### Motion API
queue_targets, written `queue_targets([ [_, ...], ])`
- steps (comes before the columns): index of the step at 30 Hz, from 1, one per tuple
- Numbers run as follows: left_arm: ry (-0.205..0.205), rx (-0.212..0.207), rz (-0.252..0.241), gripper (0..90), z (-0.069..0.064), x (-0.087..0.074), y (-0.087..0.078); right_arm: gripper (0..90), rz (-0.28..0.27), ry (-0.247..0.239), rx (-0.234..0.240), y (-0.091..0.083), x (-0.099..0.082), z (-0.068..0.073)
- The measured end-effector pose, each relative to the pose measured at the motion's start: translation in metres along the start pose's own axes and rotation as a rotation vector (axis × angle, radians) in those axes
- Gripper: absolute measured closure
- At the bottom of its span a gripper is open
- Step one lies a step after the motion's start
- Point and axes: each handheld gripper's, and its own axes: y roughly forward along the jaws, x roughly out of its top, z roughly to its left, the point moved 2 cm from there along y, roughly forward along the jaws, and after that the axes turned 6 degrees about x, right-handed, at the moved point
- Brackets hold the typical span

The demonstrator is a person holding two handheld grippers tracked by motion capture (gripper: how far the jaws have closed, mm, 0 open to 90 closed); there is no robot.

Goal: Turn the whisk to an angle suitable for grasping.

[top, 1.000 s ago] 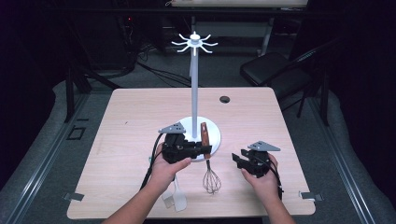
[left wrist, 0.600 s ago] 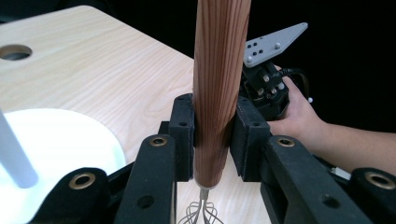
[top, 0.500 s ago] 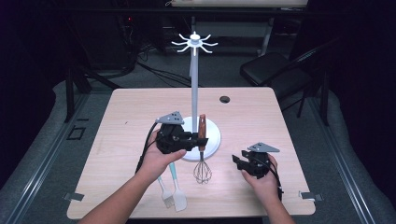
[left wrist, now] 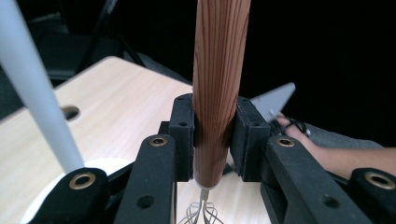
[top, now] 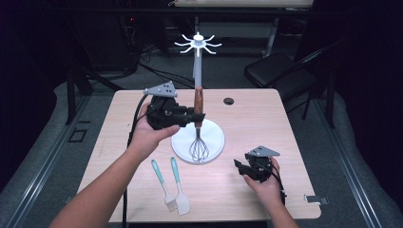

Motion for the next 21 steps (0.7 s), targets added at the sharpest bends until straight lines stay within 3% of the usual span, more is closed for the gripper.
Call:
queue_targets([
  [9, -0.041, -0.008, -0.034, 72.7, 0.023, 0.04, -0.006, 46.3, 0.003, 0.005, 0.0, 0.001, -0.002, -0.001],
  [11, -0.042, -0.006, -0.035, 72.7, 0.027, 0.044, -0.005, 46.9, -0.013, 0.011, 0.001, 0.003, -0.002, 0.0],
  [21, -0.06, -0.011, -0.023, 72.7, 0.037, 0.054, 0.001, 45.8, 0.011, -0.025, -0.007, 0.004, -0.003, 0.002],
])
